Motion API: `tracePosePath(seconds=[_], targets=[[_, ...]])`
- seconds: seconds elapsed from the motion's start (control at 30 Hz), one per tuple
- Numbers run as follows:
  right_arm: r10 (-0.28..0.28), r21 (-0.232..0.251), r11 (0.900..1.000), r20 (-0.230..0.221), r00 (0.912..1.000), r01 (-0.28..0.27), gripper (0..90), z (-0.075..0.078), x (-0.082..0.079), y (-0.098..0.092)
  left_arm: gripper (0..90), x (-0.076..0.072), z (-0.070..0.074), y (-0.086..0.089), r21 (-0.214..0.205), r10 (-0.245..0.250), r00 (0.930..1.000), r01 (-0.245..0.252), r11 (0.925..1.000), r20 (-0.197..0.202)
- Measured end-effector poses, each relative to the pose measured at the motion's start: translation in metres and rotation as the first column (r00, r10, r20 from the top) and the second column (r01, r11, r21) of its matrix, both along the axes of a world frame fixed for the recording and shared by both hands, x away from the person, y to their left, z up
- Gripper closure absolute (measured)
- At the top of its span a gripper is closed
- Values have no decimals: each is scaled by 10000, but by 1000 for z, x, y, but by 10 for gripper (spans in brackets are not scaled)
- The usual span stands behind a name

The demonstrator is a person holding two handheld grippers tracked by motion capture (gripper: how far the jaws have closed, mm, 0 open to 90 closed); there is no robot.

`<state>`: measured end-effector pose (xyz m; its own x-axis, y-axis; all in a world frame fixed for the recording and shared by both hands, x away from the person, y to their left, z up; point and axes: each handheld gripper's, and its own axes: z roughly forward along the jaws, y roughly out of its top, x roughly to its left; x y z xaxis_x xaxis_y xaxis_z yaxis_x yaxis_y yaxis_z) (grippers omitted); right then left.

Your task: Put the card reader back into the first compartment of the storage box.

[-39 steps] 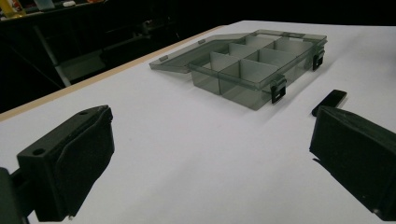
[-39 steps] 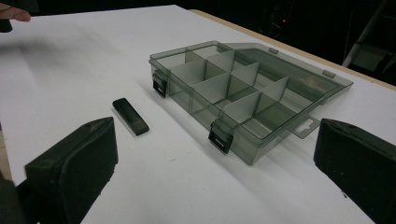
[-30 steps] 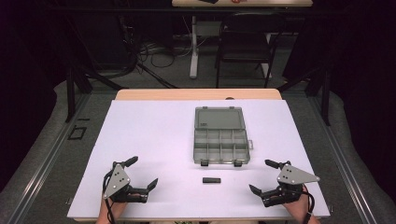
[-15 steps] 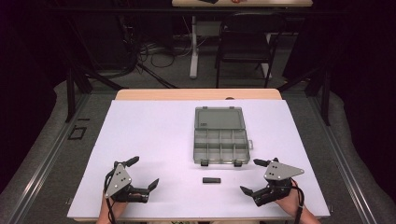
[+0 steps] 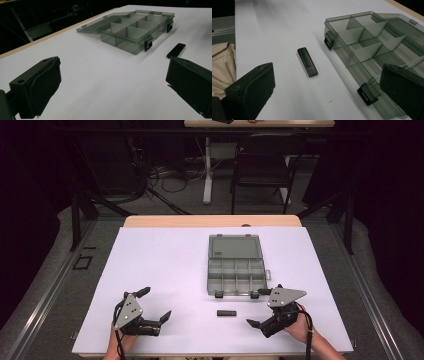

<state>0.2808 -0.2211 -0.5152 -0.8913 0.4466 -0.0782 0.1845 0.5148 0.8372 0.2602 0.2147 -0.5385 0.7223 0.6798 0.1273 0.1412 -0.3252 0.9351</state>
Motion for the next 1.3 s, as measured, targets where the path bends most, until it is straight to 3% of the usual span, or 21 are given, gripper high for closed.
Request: tracePosePath(seconds=[0.47,0.77,1.0,1.13,1.3], targets=[[782,-341,9963,-215,9967,-789,0,3,8,22,0,1,-1,0,33,-3,10000,3,10000,-45],[1500,-762,9853,-437,9877,-1530,20,2,14,39,0,2,-1,1,-21,-87,9999,87,10000,-92],[2184,-1367,9638,-885,9718,-2290,144,-3,24,54,0,1,-1,2,-38,-120,9999,119,9999,-78],[2345,-1661,9545,-944,9675,-2476,197,-5,27,57,0,1,-1,1,-37,-148,9999,148,9999,-63],[2407,-1582,9541,-1007,9654,-2544,314,-10,34,57,0,1,-2,1,1,-185,9997,185,9998,-171]])
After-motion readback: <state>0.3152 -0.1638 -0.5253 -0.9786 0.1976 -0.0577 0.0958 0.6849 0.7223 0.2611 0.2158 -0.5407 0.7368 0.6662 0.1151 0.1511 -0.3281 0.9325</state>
